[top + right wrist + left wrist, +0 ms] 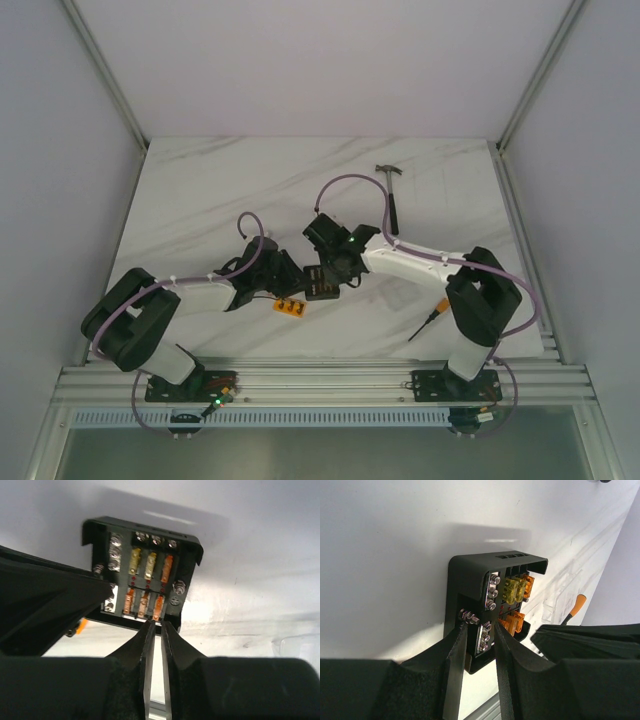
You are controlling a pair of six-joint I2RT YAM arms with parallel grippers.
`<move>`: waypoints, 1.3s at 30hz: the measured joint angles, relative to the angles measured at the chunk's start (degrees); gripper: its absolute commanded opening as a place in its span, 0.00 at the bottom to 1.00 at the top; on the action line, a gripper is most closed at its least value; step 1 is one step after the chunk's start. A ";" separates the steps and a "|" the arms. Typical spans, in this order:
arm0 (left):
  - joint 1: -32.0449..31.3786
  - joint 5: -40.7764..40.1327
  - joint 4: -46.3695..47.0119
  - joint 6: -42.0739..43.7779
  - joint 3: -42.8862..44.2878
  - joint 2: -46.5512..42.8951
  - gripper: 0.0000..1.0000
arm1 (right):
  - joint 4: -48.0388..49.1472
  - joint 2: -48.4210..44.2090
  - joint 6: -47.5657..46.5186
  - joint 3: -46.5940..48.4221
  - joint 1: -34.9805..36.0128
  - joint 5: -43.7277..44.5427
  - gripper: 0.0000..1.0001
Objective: Snap on the fuse box
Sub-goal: Install the fuse at the fuse box base.
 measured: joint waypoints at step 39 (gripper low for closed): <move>-0.11 0.09 0.90 -0.02 0.17 0.70 0.39 | 1.01 1.44 2.69 -1.40 0.00 -0.66 0.03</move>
